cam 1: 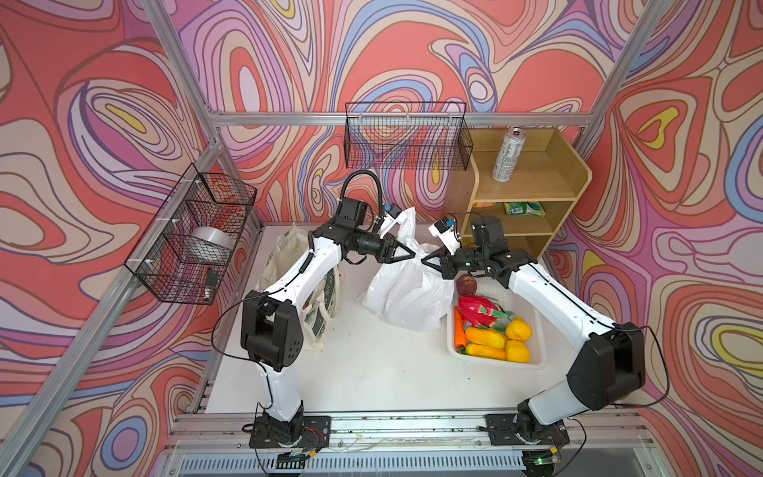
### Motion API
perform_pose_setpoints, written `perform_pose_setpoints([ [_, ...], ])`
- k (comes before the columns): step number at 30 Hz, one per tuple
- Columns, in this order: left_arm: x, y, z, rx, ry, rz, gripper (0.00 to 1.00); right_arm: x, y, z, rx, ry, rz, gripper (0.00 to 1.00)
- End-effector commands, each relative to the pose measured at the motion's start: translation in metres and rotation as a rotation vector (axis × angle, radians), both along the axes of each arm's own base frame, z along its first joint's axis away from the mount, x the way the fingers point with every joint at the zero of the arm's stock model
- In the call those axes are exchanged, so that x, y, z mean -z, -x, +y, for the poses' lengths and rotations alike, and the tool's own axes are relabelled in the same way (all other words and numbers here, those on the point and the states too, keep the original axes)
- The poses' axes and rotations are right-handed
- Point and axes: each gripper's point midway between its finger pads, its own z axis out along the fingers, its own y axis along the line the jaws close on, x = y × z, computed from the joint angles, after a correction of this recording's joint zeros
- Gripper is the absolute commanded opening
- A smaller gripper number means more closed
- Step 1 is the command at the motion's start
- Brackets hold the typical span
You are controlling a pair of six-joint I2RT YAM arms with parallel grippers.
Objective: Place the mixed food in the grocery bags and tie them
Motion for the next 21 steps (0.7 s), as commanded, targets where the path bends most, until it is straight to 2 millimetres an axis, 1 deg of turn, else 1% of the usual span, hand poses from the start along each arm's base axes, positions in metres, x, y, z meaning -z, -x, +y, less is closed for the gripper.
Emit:
perform_pose_setpoints([
  [1, -0.0263, 0.0036, 0.0006, -0.001, 0.043, -0.063, 0.35, -0.0009, -0.0009, 0.0022, -0.009, 0.015, -0.008, 0.0],
  [8, -0.026, 0.0026, 0.0003, -0.013, 0.047, -0.057, 0.39, -0.0008, -0.002, 0.0026, -0.006, 0.017, -0.009, 0.0],
  [15, -0.0204, 0.004, 0.0012, -0.019, 0.038, -0.04, 0.43, -0.0014, -0.0028, 0.0039, -0.003, 0.02, -0.011, 0.0],
  [21, -0.0177, 0.0019, -0.0039, -0.021, 0.036, -0.033, 0.46, -0.0023, -0.0017, 0.0112, -0.016, 0.025, -0.016, 0.0],
])
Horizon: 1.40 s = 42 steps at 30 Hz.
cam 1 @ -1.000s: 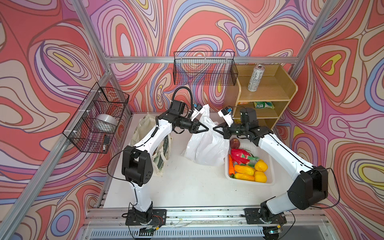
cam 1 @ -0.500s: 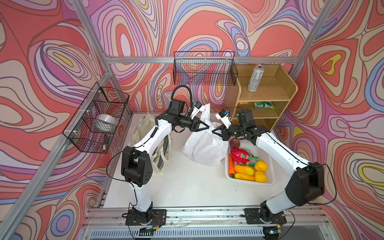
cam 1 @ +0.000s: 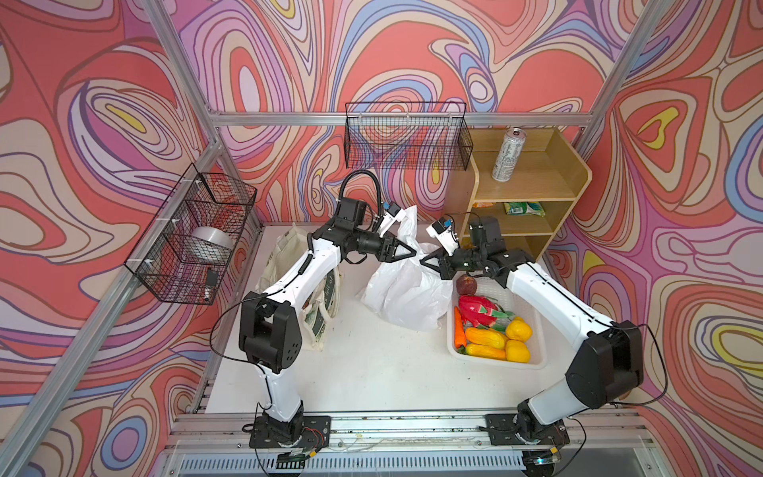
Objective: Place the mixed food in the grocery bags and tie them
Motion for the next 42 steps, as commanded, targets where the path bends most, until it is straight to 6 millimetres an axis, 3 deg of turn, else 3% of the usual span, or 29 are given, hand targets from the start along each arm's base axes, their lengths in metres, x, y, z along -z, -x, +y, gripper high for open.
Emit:
perform_pose_setpoints([
  [1, -0.015, 0.003, -0.003, 0.007, 0.021, -0.05, 0.46, -0.006, -0.001, 0.008, -0.015, 0.011, -0.02, 0.0],
  [4, -0.012, 0.002, -0.005, 0.006, 0.023, -0.051, 0.42, -0.005, 0.0, 0.008, -0.014, 0.024, -0.024, 0.0],
  [9, -0.011, -0.004, -0.004, -0.004, 0.043, -0.072, 0.0, -0.01, -0.002, 0.001, 0.028, 0.035, -0.063, 0.0],
  [17, -0.002, -0.014, 0.005, -0.078, 0.068, -0.09, 0.0, -0.051, -0.028, -0.056, 0.306, -0.093, -0.155, 0.0],
  [25, 0.009, -0.012, 0.006, -0.077, 0.079, -0.069, 0.0, -0.061, -0.04, -0.085, 0.476, -0.149, -0.203, 0.0],
  [31, 0.006, -0.016, 0.005, -0.089, 0.09, -0.053, 0.0, -0.057, -0.028, -0.058, 0.297, -0.184, -0.144, 0.0],
  [36, 0.002, -0.015, 0.001, -0.06, 0.092, -0.036, 0.2, -0.056, -0.025, -0.048, 0.225, -0.175, -0.119, 0.0],
  [42, -0.002, -0.014, 0.0, -0.048, 0.096, -0.047, 0.27, -0.051, -0.028, -0.042, 0.194, -0.106, -0.107, 0.0],
])
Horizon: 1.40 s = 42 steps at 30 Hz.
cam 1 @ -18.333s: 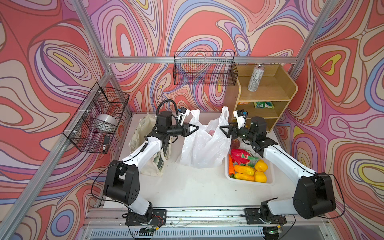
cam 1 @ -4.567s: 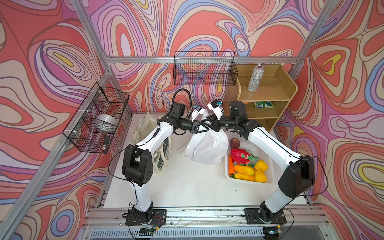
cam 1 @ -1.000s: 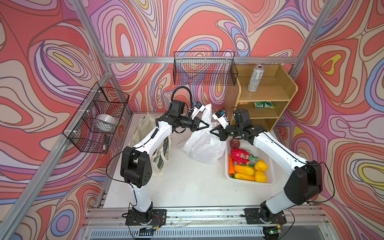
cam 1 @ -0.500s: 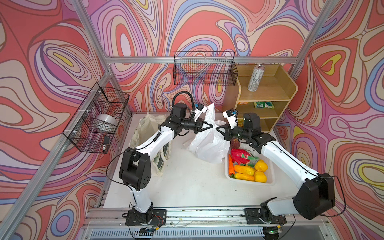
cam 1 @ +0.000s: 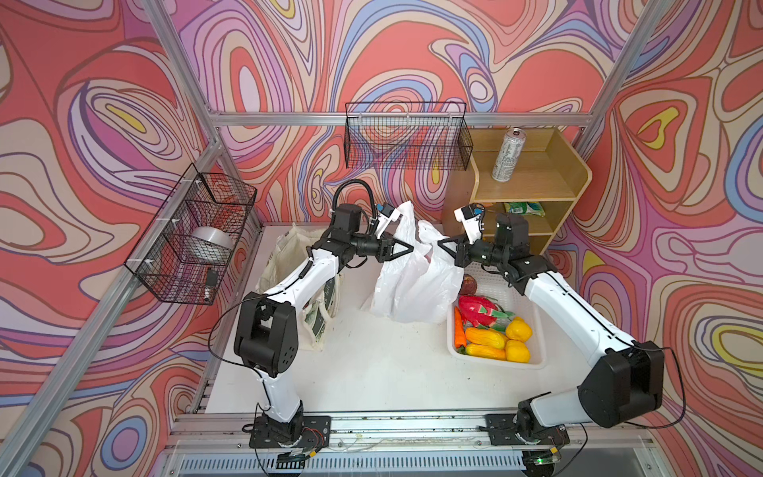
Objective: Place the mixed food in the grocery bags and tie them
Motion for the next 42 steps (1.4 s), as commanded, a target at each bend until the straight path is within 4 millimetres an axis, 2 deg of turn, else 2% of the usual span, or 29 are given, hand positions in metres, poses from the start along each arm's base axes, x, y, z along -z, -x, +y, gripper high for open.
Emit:
perform_pose_setpoints([
  [1, -0.009, 0.001, -0.004, 0.022, 0.004, -0.009, 0.27, 0.004, 0.0, 0.008, -0.035, 0.061, -0.004, 0.0],
  [5, -0.009, 0.003, -0.006, 0.037, -0.003, -0.006, 0.28, 0.009, 0.003, 0.019, -0.068, 0.095, -0.007, 0.0],
  [13, -0.008, 0.01, -0.009, 0.071, -0.032, -0.024, 0.35, 0.013, 0.002, 0.033, -0.107, 0.124, -0.003, 0.0],
  [15, -0.003, 0.012, -0.008, 0.066, -0.047, -0.001, 0.35, 0.014, 0.003, 0.036, -0.116, 0.131, -0.002, 0.0],
  [21, -0.002, 0.007, -0.006, 0.039, -0.058, -0.009, 0.37, 0.017, 0.019, 0.048, -0.187, 0.15, -0.016, 0.0],
  [28, -0.008, 0.008, -0.006, 0.034, -0.051, -0.011, 0.39, 0.033, 0.017, 0.047, -0.182, 0.202, 0.022, 0.0],
  [34, -0.021, 0.004, -0.008, 0.018, -0.004, -0.051, 0.4, 0.033, 0.015, 0.047, -0.179, 0.206, 0.016, 0.0],
  [36, -0.023, 0.004, -0.009, 0.026, 0.005, -0.054, 0.36, 0.031, 0.015, 0.047, -0.177, 0.205, 0.012, 0.0],
  [37, -0.022, 0.004, -0.009, 0.032, 0.008, -0.052, 0.31, 0.031, 0.015, 0.047, -0.176, 0.204, 0.011, 0.0],
  [40, -0.018, 0.005, -0.011, 0.05, 0.01, -0.038, 0.15, 0.029, 0.014, 0.046, -0.165, 0.2, 0.0, 0.0],
  [42, -0.015, 0.006, -0.011, 0.057, 0.008, -0.032, 0.0, 0.021, 0.009, 0.042, -0.114, 0.187, -0.022, 0.0],
])
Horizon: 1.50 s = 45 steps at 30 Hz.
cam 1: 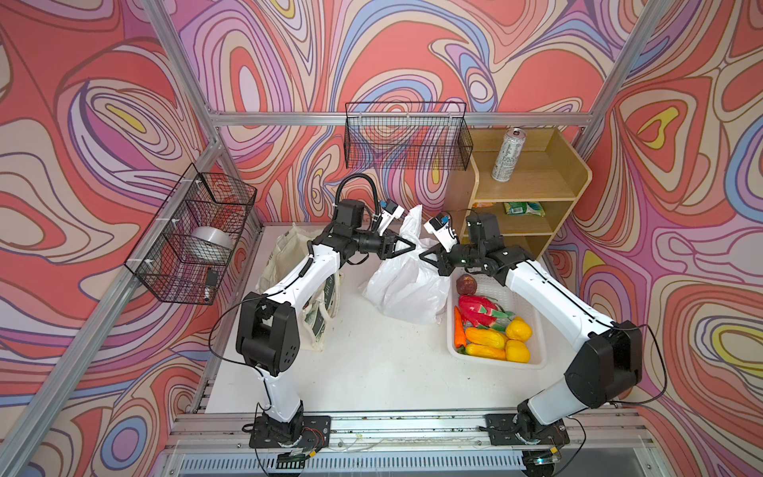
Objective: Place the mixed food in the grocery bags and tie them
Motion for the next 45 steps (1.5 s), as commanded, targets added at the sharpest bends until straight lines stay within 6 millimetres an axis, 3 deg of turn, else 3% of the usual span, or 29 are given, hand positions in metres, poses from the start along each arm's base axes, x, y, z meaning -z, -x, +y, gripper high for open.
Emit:
perform_pose_setpoints([
  [1, 0.0, 0.003, -0.005, 0.038, 0.022, -0.015, 0.0, -0.026, -0.012, -0.01, 0.096, -0.031, -0.082, 0.0],
  [2, 0.002, 0.003, -0.004, 0.035, 0.021, -0.015, 0.0, -0.032, -0.016, -0.016, 0.132, -0.051, -0.091, 0.02],
  [3, 0.003, 0.002, -0.004, 0.029, 0.022, -0.015, 0.0, -0.038, -0.02, -0.024, 0.161, -0.08, -0.087, 0.25],
  [4, 0.005, 0.002, -0.004, 0.021, 0.023, -0.015, 0.0, -0.043, -0.019, -0.027, 0.159, -0.104, -0.076, 0.39],
  [6, 0.008, 0.0, -0.002, -0.006, 0.018, -0.028, 0.0, -0.058, -0.012, -0.032, 0.147, -0.148, -0.063, 0.55],
  [9, 0.011, -0.002, 0.003, -0.048, -0.002, -0.073, 0.0, -0.078, -0.003, -0.03, 0.118, -0.211, -0.048, 0.62],
  [13, 0.013, -0.001, 0.004, -0.053, -0.013, -0.101, 0.0, -0.097, -0.017, -0.019, 0.112, -0.282, 0.021, 0.68],
  [19, 0.014, 0.0, 0.006, -0.058, -0.016, -0.115, 0.0, -0.096, -0.058, -0.001, 0.122, -0.345, 0.145, 0.77],
  [25, 0.008, 0.003, 0.007, -0.062, -0.013, -0.132, 0.0, -0.095, -0.08, 0.02, 0.07, -0.424, 0.225, 0.8],
  [33, 0.007, 0.003, 0.007, -0.055, -0.009, -0.126, 0.0, -0.09, -0.084, 0.041, 0.006, -0.448, 0.266, 0.67],
  [38, 0.007, 0.002, 0.007, -0.06, -0.012, -0.121, 0.0, -0.091, -0.082, 0.047, -0.034, -0.47, 0.283, 0.41],
  [42, 0.006, 0.0, 0.007, -0.069, -0.01, -0.115, 0.0, -0.092, -0.075, 0.048, -0.061, -0.475, 0.29, 0.03],
  [45, 0.004, -0.006, 0.012, -0.111, 0.002, -0.099, 0.0, -0.095, -0.074, 0.041, -0.03, -0.47, 0.261, 0.0],
])
